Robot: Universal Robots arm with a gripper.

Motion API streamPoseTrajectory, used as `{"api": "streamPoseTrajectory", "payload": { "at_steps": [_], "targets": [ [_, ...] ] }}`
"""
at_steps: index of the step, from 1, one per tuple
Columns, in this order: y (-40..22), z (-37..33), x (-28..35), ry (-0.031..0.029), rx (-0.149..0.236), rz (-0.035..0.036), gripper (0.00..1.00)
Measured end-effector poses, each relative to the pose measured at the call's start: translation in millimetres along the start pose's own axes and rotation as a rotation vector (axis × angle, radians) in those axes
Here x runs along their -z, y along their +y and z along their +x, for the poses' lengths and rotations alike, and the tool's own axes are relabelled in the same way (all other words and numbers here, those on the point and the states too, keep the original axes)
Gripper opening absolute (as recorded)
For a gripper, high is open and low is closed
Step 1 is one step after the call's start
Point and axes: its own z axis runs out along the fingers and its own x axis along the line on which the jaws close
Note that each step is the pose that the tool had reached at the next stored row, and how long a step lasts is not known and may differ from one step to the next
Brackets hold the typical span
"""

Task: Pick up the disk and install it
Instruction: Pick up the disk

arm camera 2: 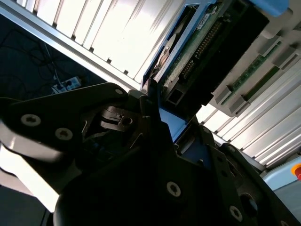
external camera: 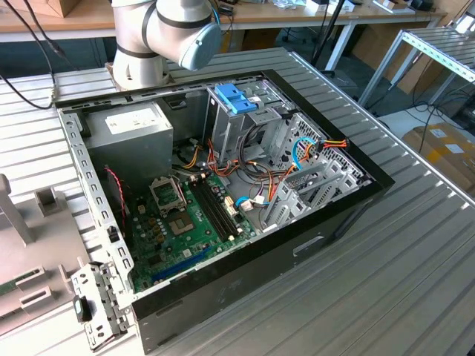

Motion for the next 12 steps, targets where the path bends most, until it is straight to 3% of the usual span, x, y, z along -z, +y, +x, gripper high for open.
{"api": "streamPoseTrajectory", "payload": {
  "at_steps": [12],
  "targets": [
    [0.4, -0.7, 8.4, -0.0091, 0.000, 0.0004, 0.37]
  ]
}}
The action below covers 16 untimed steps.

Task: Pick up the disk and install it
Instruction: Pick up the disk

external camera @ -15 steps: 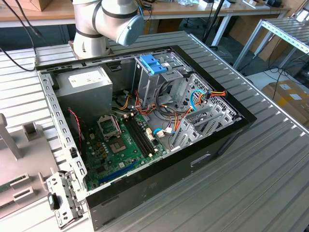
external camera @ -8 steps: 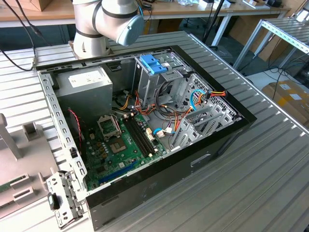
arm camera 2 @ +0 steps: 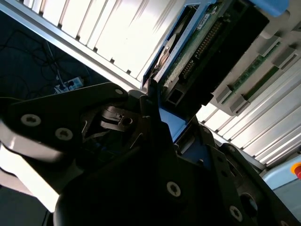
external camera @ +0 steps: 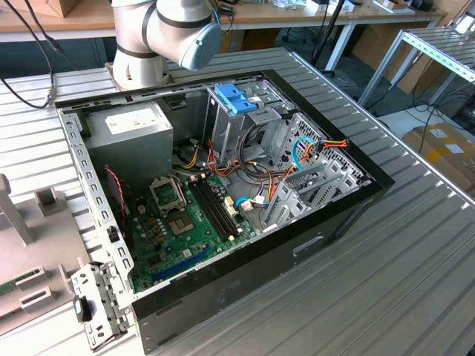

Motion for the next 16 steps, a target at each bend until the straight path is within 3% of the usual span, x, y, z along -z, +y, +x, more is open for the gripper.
{"api": "streamPoseTrajectory", "payload": {
  "at_steps": [10, 16],
  "targets": [
    [0.3, -0.8, 8.5, -0.0086, 0.000, 0.0005, 0.37],
    [0.6, -1.3, 13.9, -0.0103, 0.000, 0.0005, 0.37]
  ]
}}
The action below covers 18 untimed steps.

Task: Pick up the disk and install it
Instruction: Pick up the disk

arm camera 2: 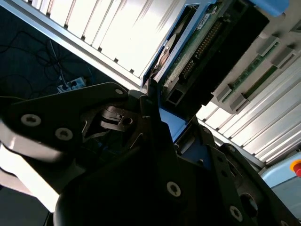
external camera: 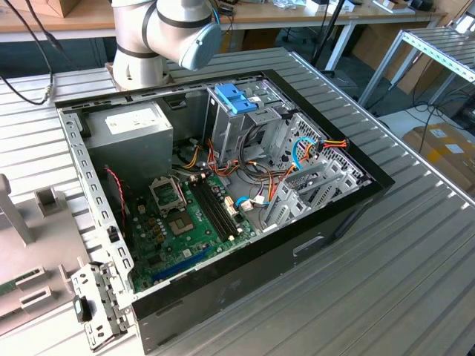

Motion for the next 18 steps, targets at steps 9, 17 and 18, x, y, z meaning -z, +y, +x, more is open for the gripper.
{"api": "streamPoseTrajectory", "payload": {
  "at_steps": [9, 17, 18],
  "targets": [
    [0.3, -0.9, 8.6, -0.0039, 0.000, 0.0002, 0.37],
    [0.5, -1.2, 12.1, 0.0414, -0.002, -0.0022, 0.37],
    [0.5, -1.3, 13.0, 0.0415, -0.002, -0.0020, 0.37]
  ]
}}
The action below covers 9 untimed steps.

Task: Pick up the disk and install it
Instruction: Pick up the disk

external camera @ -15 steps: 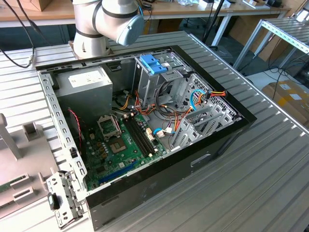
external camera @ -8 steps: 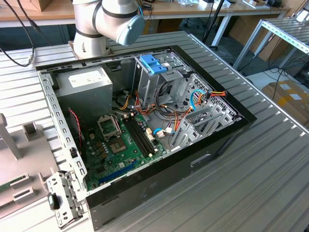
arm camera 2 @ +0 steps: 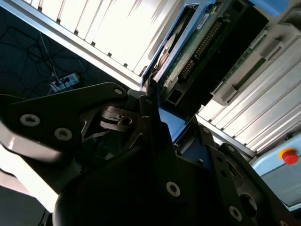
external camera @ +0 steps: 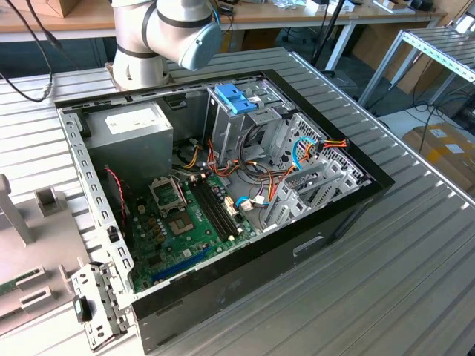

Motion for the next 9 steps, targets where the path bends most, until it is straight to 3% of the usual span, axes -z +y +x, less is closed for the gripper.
{"api": "streamPoseTrajectory", "payload": {
  "at_steps": [9],
  "targets": [
    [0.5, -0.9, 12.2, 0.0001, 0.000, 0.0000, 0.37]
  ]
}}
